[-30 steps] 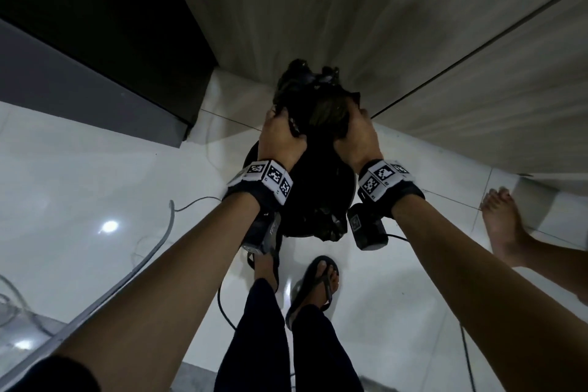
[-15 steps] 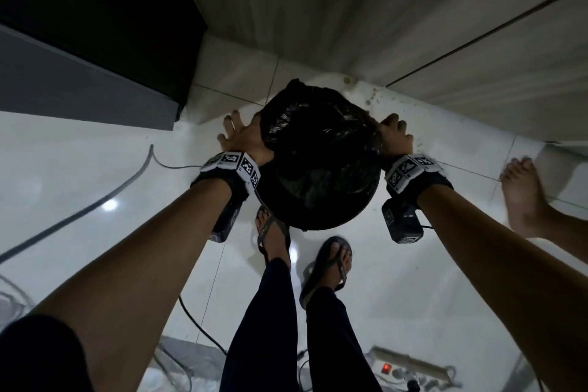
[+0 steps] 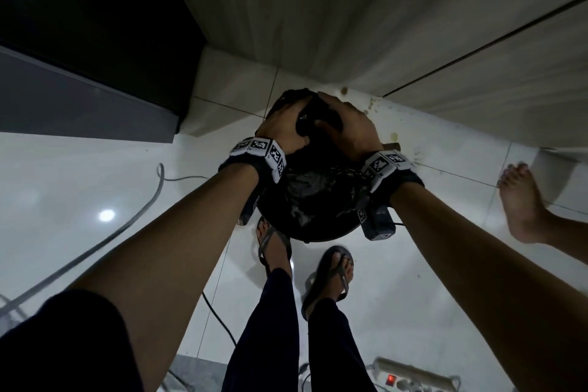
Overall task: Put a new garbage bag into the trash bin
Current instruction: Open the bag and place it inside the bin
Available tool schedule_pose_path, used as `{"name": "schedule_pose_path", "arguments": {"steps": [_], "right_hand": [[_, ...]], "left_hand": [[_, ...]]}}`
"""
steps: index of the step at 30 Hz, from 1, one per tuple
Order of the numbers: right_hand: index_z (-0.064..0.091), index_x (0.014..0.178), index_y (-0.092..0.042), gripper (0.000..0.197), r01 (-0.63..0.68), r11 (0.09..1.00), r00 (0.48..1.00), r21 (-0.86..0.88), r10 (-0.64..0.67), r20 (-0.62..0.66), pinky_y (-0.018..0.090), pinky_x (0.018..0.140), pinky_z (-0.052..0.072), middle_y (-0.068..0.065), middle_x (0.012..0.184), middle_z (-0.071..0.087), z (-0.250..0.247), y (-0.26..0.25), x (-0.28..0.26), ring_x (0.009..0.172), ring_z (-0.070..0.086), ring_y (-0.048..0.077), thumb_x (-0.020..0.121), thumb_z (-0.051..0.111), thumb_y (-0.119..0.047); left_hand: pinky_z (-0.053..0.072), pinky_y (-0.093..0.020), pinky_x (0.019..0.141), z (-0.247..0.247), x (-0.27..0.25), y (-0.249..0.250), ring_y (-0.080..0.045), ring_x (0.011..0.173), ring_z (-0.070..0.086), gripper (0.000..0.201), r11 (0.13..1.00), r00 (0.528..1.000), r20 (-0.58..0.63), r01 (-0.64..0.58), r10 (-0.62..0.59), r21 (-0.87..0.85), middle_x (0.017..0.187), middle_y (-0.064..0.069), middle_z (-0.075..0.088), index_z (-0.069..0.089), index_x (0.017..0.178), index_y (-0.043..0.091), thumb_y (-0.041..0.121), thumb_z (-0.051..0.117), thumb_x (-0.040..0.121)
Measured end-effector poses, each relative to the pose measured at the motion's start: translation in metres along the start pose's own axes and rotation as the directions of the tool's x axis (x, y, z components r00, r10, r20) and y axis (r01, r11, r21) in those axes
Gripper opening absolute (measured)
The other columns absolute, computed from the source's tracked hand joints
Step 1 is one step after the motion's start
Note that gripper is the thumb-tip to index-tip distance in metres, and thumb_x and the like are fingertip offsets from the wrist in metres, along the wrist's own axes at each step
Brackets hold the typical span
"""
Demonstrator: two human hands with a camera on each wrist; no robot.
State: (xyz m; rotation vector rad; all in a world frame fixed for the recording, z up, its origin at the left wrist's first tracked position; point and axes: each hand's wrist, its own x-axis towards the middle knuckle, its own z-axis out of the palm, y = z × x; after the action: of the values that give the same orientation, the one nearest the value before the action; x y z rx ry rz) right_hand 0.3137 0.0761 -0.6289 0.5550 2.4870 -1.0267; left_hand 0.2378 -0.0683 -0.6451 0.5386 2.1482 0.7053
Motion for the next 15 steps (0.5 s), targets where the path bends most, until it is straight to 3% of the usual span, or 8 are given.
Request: {"name": "schedule_pose_path", "arguments": {"steps": [4,8,11,15], "right_hand": [[0.036,0.146,-0.039,0.052,-0.093,0.989,0.994,-0.111,0.086,-0.064,0.042,0.094,0.046,0.009,0.134,0.06,0.017,0.017,-0.009,0.117,0.058,0.034,0.097,0.043,-0.054],[0.044,0.142,-0.033,0.048,-0.125,0.989,0.989,-0.073,0.119,-0.082,0.038,0.094,0.045,0.006,0.135,0.062,0.014,0.024,-0.016,0.119,0.058,0.033,0.098,0.043,-0.052],[0.041,0.145,-0.029,0.049,-0.148,0.988,0.987,-0.043,0.145,-0.069,0.038,0.097,0.044,0.008,0.138,0.059,0.013,0.032,-0.024,0.122,0.056,0.033,0.099,0.048,-0.043],[0.031,0.15,-0.024,0.062,-0.161,0.979,0.986,-0.125,0.164,0.009,0.044,0.098,0.043,0.016,0.14,0.054,0.018,0.049,-0.029,0.12,0.055,0.041,0.095,0.057,-0.018]], "left_hand": [[0.038,-0.035,0.109,0.011,-0.009,-0.025,-0.024,0.133,0.044,0.091,0.983,0.986,-0.024,0.161,-0.163,-0.091,0.15,-0.003,0.041,0.024,0.148,0.03,0.032,0.077,0.073],[0.039,-0.039,0.109,0.015,-0.025,-0.043,-0.027,0.131,0.047,0.095,0.972,0.979,-0.057,0.188,-0.197,-0.143,0.147,-0.004,0.045,0.023,0.148,0.032,0.034,0.078,0.071],[0.038,-0.039,0.111,0.018,-0.042,-0.052,-0.028,0.131,0.046,0.097,0.963,0.97,-0.103,0.201,-0.221,-0.179,0.146,-0.009,0.044,0.021,0.149,0.028,0.03,0.079,0.071],[0.044,-0.045,0.102,0.026,-0.06,-0.06,-0.036,0.123,0.049,0.093,0.975,0.971,-0.103,0.207,-0.215,-0.083,0.138,-0.017,0.044,0.019,0.149,0.027,0.023,0.076,0.076]]}}
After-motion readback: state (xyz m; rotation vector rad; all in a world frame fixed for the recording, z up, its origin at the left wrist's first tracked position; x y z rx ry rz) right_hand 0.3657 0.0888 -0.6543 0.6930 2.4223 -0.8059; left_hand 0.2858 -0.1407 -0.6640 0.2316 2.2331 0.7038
